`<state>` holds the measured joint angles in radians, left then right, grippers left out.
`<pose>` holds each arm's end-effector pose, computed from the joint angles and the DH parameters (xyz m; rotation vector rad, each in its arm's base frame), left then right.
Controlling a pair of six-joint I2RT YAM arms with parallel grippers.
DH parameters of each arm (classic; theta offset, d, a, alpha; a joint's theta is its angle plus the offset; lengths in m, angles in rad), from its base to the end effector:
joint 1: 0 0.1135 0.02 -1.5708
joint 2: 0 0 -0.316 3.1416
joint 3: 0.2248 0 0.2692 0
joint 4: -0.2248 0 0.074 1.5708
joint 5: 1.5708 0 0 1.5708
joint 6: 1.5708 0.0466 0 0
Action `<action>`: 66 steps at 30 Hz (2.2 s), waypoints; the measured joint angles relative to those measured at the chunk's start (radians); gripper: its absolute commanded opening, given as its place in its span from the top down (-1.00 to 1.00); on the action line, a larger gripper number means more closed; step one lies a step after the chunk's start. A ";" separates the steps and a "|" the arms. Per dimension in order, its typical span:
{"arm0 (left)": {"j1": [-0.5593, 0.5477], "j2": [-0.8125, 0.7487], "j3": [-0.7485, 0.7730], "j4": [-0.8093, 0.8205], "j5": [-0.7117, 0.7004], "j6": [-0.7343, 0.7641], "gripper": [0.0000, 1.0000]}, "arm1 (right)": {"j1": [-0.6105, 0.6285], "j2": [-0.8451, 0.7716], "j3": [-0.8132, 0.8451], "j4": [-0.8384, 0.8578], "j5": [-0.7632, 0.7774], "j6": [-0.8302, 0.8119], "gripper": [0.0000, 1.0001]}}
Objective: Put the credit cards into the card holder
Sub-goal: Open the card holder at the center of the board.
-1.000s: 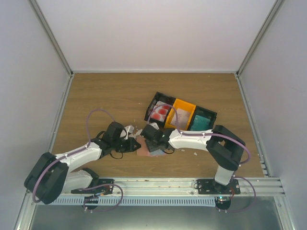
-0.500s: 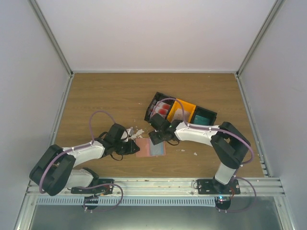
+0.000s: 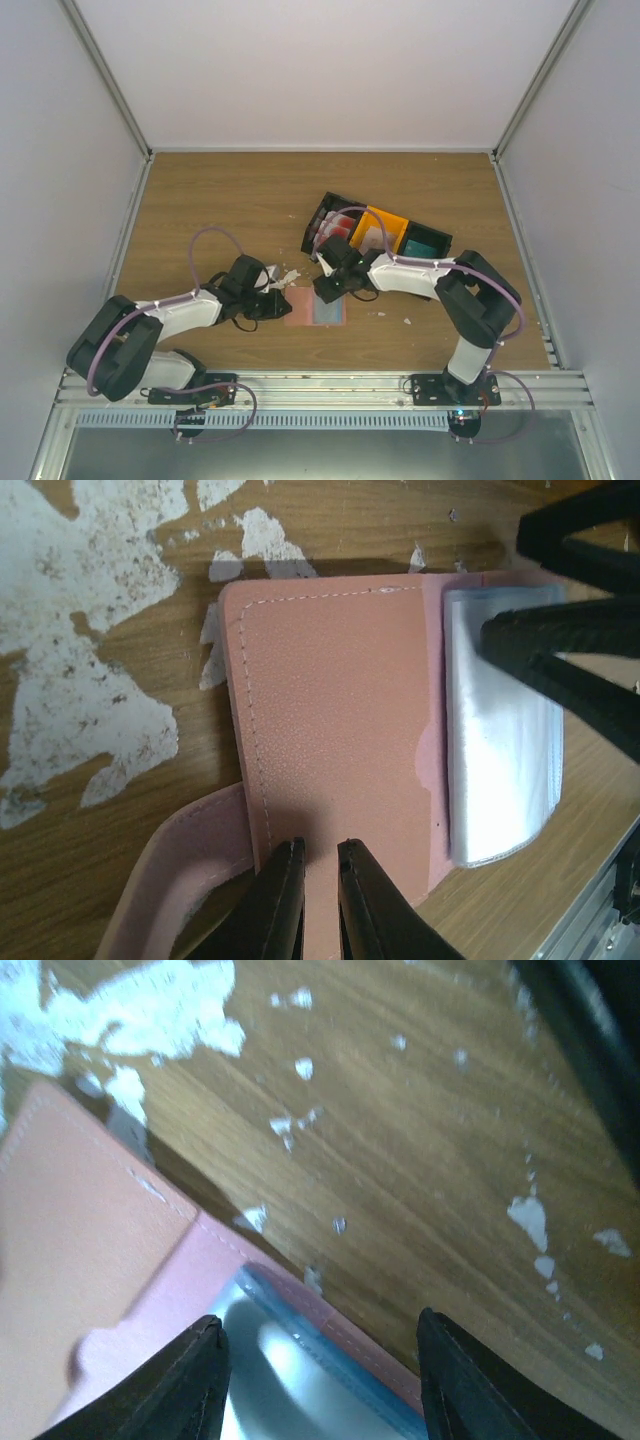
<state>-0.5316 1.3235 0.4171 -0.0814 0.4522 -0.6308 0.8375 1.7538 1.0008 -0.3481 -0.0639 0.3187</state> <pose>0.1755 -0.1268 0.1535 0.0529 2.7396 -0.9759 0.2418 0.2728 0.1811 -0.7257 2.6527 0.4332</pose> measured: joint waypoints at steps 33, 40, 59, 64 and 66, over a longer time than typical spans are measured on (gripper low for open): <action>0.003 0.185 0.108 0.095 0.077 0.055 0.72 | 0.016 -0.388 -0.299 -0.034 0.028 0.304 -0.22; -0.006 0.164 0.045 0.180 0.095 0.034 0.73 | 0.041 -0.471 -0.341 -0.016 -0.013 0.418 -0.11; -0.062 0.057 -0.080 0.230 0.118 -0.043 0.73 | 0.055 -0.340 -0.425 0.236 -0.179 0.566 -0.09; -0.063 0.057 -0.080 0.231 0.116 -0.043 0.74 | 0.055 -0.299 -0.424 0.327 -0.219 0.579 -0.09; -0.063 0.057 -0.080 0.231 0.116 -0.043 0.74 | 0.055 -0.285 -0.422 0.351 -0.230 0.581 -0.09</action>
<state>-0.5949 1.3808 0.3370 0.1497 0.5678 -0.6743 0.8928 1.4685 0.5785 0.0029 -0.2935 0.8997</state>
